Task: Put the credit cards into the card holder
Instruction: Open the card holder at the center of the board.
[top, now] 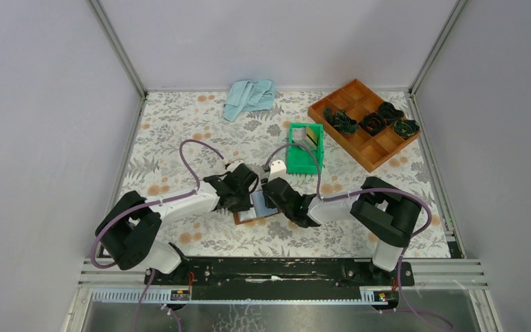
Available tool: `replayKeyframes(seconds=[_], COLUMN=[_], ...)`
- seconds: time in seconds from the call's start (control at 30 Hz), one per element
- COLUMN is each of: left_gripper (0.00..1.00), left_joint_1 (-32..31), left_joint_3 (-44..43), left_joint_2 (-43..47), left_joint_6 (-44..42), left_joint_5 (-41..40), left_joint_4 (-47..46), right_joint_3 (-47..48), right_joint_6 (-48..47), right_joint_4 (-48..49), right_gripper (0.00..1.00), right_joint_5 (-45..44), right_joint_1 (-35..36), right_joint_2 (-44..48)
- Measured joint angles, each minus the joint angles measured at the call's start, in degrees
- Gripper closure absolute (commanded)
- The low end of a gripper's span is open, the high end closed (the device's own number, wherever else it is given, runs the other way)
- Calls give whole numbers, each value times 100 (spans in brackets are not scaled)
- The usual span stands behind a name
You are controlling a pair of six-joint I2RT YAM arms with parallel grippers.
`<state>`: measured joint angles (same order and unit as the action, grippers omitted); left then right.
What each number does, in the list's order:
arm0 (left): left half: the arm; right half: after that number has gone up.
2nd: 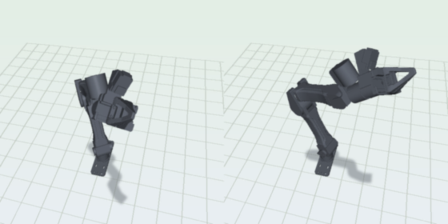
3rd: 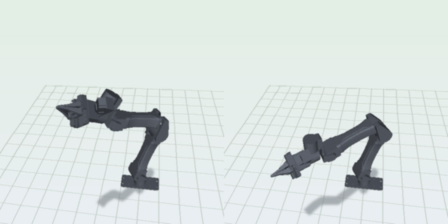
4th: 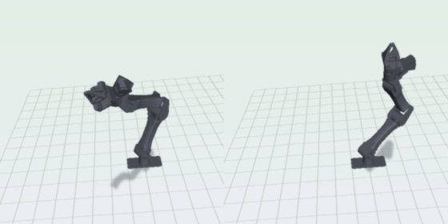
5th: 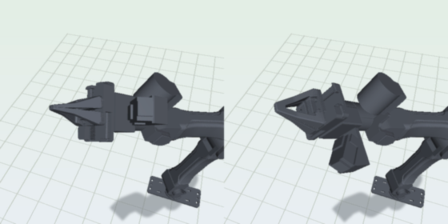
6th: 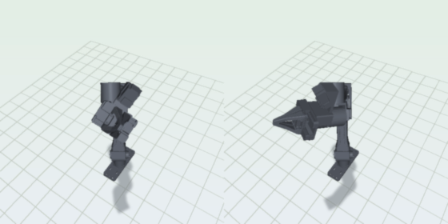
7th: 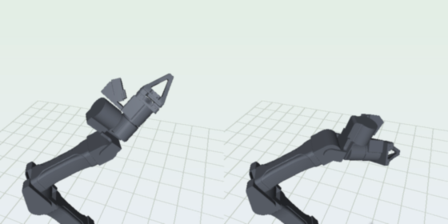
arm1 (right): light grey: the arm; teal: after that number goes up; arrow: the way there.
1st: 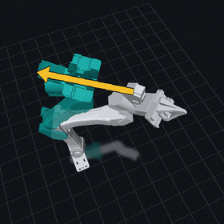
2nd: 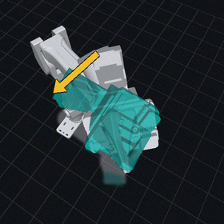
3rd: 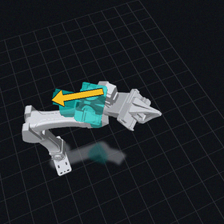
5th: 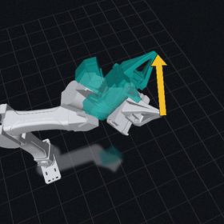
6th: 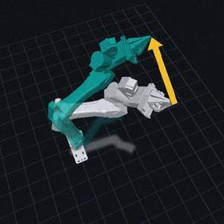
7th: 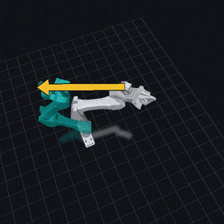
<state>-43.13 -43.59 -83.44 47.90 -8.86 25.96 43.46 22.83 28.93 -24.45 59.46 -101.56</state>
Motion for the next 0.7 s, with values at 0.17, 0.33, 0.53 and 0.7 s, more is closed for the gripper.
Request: replayKeyframes(seconds=[0.17, 0.33, 0.53, 0.7], left_gripper=[86, 86, 86, 86], left_joint_1=[0, 0, 0, 0], left_joint_3=[7, 4, -22, -74], left_joint_2=[2, 4, 4, 4], left_joint_6=[0, 0, 0, 0], left_joint_5=[0, 2, 2, 0], left_joint_4=[-31, -42, -44, -46], right_joint_3=[85, 179, 234, 236], right_joint_6=[-61, -120, -168, -201], right_joint_4=[-50, -149, -304, -455], right_gripper=[61, 55, 52, 49], right_joint_5=[2, 7, 4, 2], right_joint_1=[-42, -76, -109, -179], right_joint_2=[46, 138, 308, 564])
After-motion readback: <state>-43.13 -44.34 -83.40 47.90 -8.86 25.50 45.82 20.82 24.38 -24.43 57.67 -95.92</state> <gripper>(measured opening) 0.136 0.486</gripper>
